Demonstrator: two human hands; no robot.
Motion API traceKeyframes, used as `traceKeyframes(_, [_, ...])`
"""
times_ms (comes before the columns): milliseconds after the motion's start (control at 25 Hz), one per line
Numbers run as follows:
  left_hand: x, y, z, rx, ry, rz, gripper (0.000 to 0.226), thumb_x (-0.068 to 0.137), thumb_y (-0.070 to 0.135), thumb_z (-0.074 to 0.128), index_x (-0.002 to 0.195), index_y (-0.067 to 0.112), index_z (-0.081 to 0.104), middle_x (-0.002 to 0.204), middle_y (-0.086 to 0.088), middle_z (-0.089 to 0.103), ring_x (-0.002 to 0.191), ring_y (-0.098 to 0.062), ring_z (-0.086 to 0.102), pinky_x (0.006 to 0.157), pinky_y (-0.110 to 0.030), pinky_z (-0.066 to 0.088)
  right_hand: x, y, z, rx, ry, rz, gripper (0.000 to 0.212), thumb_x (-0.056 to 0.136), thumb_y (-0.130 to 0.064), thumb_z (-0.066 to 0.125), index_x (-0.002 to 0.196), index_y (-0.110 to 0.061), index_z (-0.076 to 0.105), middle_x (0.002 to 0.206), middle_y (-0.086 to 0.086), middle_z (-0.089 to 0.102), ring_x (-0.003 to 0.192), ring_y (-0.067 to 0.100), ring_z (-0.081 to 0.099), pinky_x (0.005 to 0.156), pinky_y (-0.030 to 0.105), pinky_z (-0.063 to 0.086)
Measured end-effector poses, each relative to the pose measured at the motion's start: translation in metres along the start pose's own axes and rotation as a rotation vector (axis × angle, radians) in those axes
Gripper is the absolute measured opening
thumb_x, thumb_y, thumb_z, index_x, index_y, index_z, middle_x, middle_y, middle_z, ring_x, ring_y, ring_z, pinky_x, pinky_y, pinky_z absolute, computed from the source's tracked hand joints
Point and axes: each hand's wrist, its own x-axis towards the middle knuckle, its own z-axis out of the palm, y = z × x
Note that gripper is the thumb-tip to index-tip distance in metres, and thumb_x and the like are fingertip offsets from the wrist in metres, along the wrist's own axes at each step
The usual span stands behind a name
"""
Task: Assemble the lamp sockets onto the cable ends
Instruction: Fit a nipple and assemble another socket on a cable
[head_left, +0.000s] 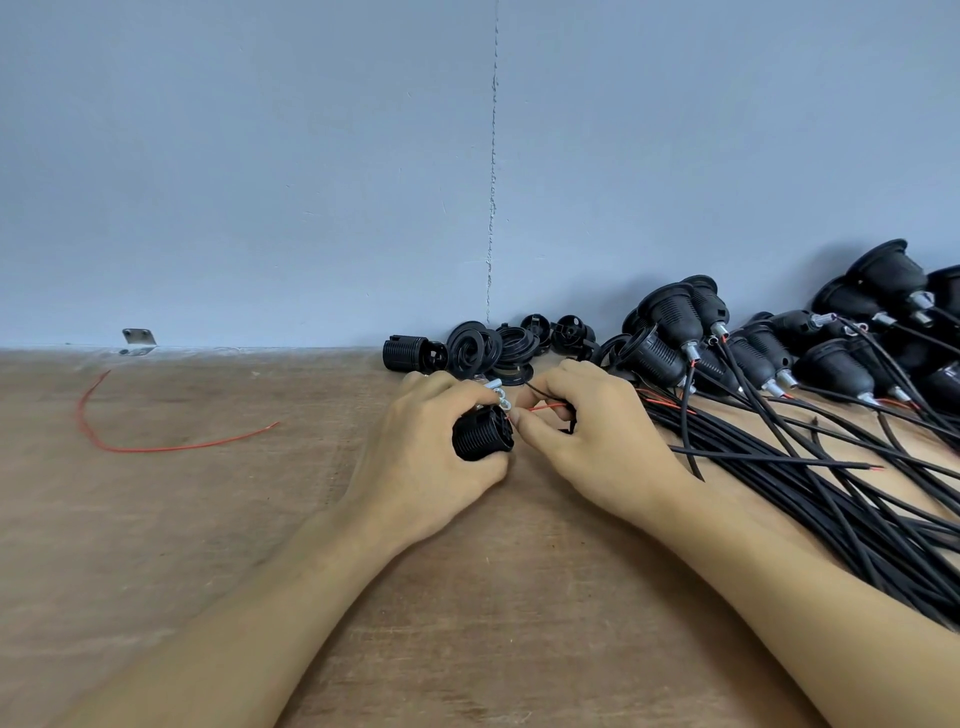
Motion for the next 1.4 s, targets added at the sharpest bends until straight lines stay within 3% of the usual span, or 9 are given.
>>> traceKeyframes(240, [-0.0005,0.0028,-0.0020,-0.052,0.008,-0.040,0.036,0.068,0.026,0.087,0.102,0.030,0.076,0.094,0.013,0.065,0.088,-0.013,0.062,0.078,-0.033,0.051,-0.0001,-0.0003,-0.0012,0.035,-0.066,0.003,0.009,0.089,-0.019,0.068,0.080,-0.023,0.066,0.066,-0.012,0.047,0.071,0.004,0.045,0.066,0.019,0.030])
traceKeyframes(520, [-0.0009,0.0029,-0.0014,-0.091,-0.029,0.001,0.042,0.071,0.018,0.087,0.111,0.027,0.078,0.103,0.013,0.067,0.095,-0.006,0.063,0.084,-0.020,0.048,-0.0014,-0.0035,-0.0038,-0.005,-0.099,-0.034,0.010,0.090,-0.015,0.065,0.081,-0.016,0.062,0.067,-0.012,0.043,0.068,0.003,0.042,0.064,0.017,0.029])
traceKeyframes(600, [-0.0007,0.0022,-0.0013,-0.097,-0.047,0.024,0.044,0.071,0.017,0.087,0.113,0.027,0.078,0.103,0.013,0.068,0.096,-0.005,0.063,0.084,-0.015,0.045,-0.0011,-0.0029,-0.0057,0.026,-0.110,-0.004,0.012,0.090,-0.015,0.065,0.079,-0.012,0.062,0.062,-0.012,0.041,0.064,0.005,0.041,0.062,0.019,0.030])
traceKeyframes(920, [-0.0016,-0.0014,-0.0002,-0.085,-0.091,0.103,0.041,0.073,0.022,0.088,0.112,0.023,0.076,0.102,0.011,0.065,0.095,-0.009,0.058,0.085,-0.025,0.046,-0.0002,0.0010,-0.0025,0.148,-0.154,0.161,0.020,0.092,-0.020,0.064,0.074,-0.012,0.061,0.052,-0.011,0.034,0.056,0.007,0.033,0.056,0.024,0.029])
traceKeyframes(1080, [-0.0008,-0.0043,0.0002,-0.124,-0.094,0.098,0.043,0.073,0.023,0.089,0.115,0.021,0.076,0.104,0.010,0.067,0.095,-0.005,0.059,0.085,-0.019,0.044,0.0004,0.0043,-0.0033,0.166,-0.152,0.186,0.018,0.092,-0.024,0.066,0.077,-0.016,0.067,0.053,-0.012,0.035,0.056,0.007,0.033,0.057,0.025,0.029])
traceKeyframes(1280, [0.0014,-0.0038,0.0019,-0.102,-0.085,0.068,0.049,0.074,0.025,0.089,0.122,0.022,0.074,0.108,0.012,0.067,0.100,0.000,0.055,0.086,-0.002,0.036,-0.0001,0.0052,-0.0069,0.204,-0.124,0.219,0.009,0.090,-0.024,0.069,0.082,-0.020,0.071,0.065,-0.003,0.055,0.062,0.006,0.045,0.062,0.022,0.039])
traceKeyframes(1400, [0.0020,-0.0049,0.0016,-0.130,-0.089,0.049,0.049,0.073,0.024,0.090,0.120,0.021,0.075,0.108,0.012,0.068,0.100,0.001,0.056,0.088,-0.001,0.035,-0.0007,0.0042,-0.0062,0.143,-0.119,0.195,0.013,0.091,-0.022,0.068,0.083,-0.011,0.069,0.074,0.008,0.064,0.069,0.019,0.053,0.071,0.029,0.044])
